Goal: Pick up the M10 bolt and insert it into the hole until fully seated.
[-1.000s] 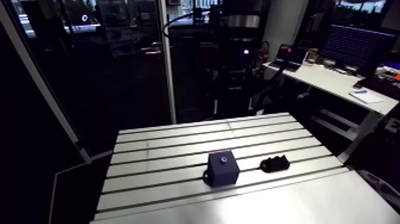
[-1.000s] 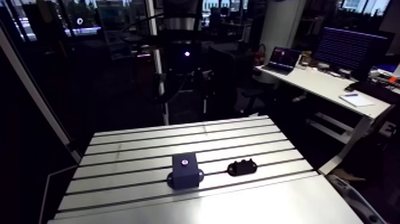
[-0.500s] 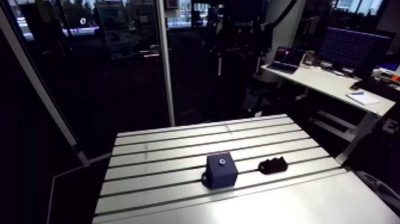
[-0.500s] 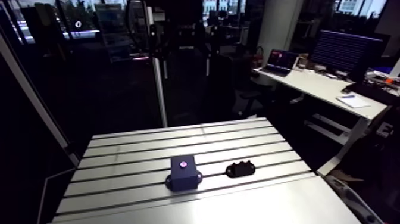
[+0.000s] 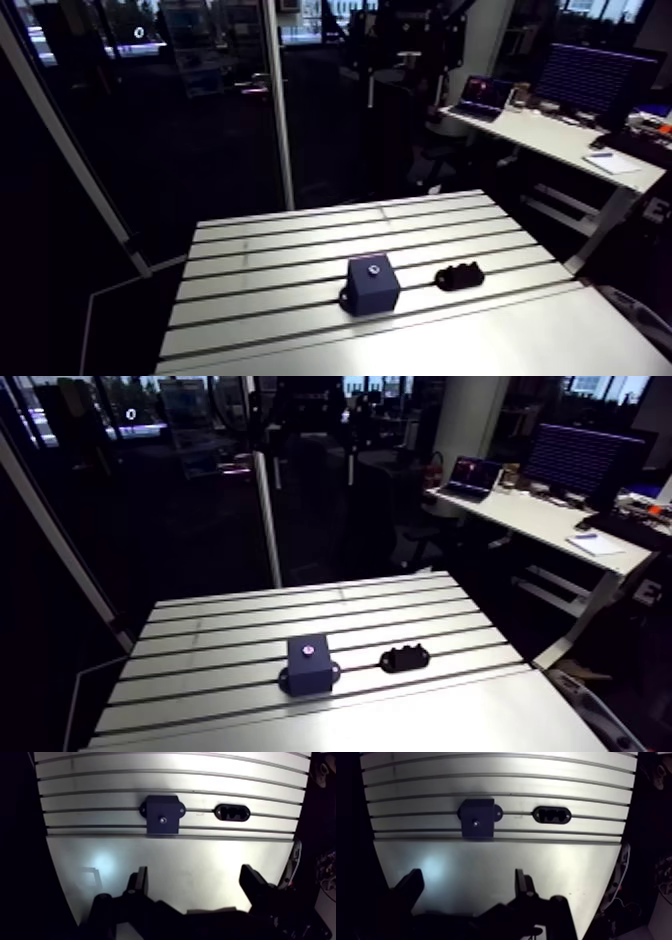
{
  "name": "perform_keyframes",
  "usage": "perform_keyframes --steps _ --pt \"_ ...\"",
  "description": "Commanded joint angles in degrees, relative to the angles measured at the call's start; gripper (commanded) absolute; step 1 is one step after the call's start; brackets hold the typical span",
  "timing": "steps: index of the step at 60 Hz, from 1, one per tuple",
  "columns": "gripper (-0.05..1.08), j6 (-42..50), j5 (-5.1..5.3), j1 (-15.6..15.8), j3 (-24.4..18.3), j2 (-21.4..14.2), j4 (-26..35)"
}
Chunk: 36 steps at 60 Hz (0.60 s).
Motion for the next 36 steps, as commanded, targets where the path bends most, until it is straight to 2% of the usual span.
perform_keyframes --steps 1,11,27,36 --pt "0.01 3.64 0.03 0.96 2.11 -1.3 -2.39" --pt "0.01 3.85 -0.06 2.3 3.18 -1.79 -4.19" --pt "0.01 4.66 -0.22 3.52 1.17 -1.79 -4.28" --pt "0.01 6.2 -0.4 5.96 0.98 -1.37 -4.28"
